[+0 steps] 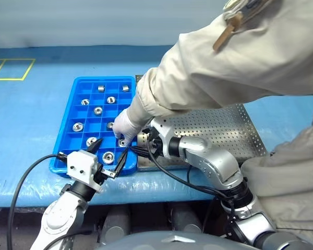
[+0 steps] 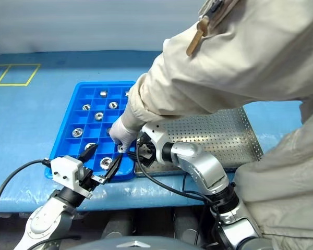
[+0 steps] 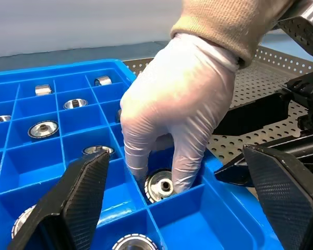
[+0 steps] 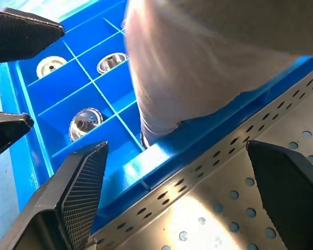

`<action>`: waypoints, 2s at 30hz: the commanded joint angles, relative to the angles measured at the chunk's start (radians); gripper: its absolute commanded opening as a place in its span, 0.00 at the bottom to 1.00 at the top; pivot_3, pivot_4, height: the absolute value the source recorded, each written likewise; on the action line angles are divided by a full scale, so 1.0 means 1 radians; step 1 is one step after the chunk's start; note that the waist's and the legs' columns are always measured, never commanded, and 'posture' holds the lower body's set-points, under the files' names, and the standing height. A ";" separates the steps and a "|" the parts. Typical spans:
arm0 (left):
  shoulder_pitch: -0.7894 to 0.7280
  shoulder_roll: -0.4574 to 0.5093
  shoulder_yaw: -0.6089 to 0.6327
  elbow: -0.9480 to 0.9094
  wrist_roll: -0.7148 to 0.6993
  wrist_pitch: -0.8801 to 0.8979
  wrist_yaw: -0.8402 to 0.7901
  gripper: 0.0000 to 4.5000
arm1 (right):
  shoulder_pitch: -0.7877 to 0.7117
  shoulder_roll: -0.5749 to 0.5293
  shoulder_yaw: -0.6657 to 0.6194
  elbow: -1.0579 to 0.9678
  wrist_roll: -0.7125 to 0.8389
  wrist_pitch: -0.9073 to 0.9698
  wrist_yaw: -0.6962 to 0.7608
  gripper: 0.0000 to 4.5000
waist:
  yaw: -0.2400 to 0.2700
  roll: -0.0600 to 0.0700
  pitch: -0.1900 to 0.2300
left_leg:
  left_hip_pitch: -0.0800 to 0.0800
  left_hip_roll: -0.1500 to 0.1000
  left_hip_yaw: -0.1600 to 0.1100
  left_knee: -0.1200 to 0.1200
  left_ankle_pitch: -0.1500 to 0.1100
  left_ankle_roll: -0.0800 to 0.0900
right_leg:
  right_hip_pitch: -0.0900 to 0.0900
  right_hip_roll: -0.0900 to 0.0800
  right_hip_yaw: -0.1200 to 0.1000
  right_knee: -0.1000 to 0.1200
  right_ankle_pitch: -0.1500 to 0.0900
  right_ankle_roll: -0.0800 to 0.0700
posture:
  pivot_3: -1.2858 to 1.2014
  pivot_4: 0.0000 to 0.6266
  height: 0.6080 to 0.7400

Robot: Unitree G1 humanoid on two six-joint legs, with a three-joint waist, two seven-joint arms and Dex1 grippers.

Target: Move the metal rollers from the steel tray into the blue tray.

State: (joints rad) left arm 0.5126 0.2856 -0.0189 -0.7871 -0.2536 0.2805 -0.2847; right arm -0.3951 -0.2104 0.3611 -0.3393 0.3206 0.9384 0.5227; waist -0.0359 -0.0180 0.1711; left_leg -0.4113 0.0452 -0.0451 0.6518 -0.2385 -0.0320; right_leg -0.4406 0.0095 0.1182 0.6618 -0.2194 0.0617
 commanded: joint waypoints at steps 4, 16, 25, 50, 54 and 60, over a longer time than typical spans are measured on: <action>0.005 0.003 0.006 -0.029 -0.007 -0.001 -0.001 1.00 | -0.009 0.004 -0.006 -0.032 0.013 -0.022 0.005 0.99 | 0.000 0.000 0.000 | 0.000 0.000 0.000 0.000 0.000 0.000 | 0.000 0.000 0.000 0.000 0.000 0.000 | 0.56 0.24 1.00; 0.003 -0.001 0.003 -0.022 -0.007 -0.004 -0.001 1.00 | -0.012 0.005 -0.003 -0.027 0.012 -0.022 0.007 0.99 | 0.001 0.000 0.000 | 0.000 0.000 0.000 0.000 0.000 0.000 | 0.000 0.000 0.000 0.000 0.000 0.000 | 0.56 0.24 1.00; 0.002 -0.003 0.000 -0.018 -0.007 -0.005 -0.002 1.00 | -0.011 0.005 -0.002 -0.026 0.012 -0.023 0.009 0.99 | 0.001 0.000 0.000 | 0.000 0.000 0.000 0.000 0.000 0.000 | 0.000 0.000 0.000 0.000 0.000 0.000 | 0.56 0.24 1.00; 0.008 -0.001 -0.001 -0.023 -0.007 -0.009 -0.006 1.00 | -0.019 0.004 0.006 -0.023 0.012 -0.028 0.014 0.99 | 0.008 0.000 0.000 | 0.001 0.000 0.000 0.001 0.000 0.000 | 0.002 0.000 0.000 0.000 0.000 0.000 | 0.56 0.24 1.00; 0.005 0.001 0.000 -0.020 -0.008 -0.010 -0.010 1.00 | -0.019 0.004 0.006 -0.024 0.012 -0.028 0.014 0.99 | 0.008 0.000 0.000 | 0.001 0.000 0.000 0.001 0.000 0.000 | 0.002 0.000 0.000 0.000 0.000 0.000 | 0.56 0.24 1.00; -0.003 0.003 0.002 -0.015 -0.010 -0.008 -0.017 1.00 | -0.016 0.004 0.003 -0.028 0.013 -0.029 0.012 0.99 | 0.008 0.000 0.000 | 0.001 0.000 0.000 0.002 0.000 0.000 | 0.002 0.000 0.000 0.000 0.000 0.000 | 0.56 0.24 1.00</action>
State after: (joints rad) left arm 0.5120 0.2840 -0.0191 -0.7870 -0.2546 0.2805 -0.2944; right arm -0.4051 -0.2101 0.3699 -0.3392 0.3209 0.9264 0.5294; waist -0.0279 -0.0181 0.1710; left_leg -0.4103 0.0452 -0.0453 0.6535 -0.2385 -0.0319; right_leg -0.4386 0.0096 0.1182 0.6623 -0.2190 0.0621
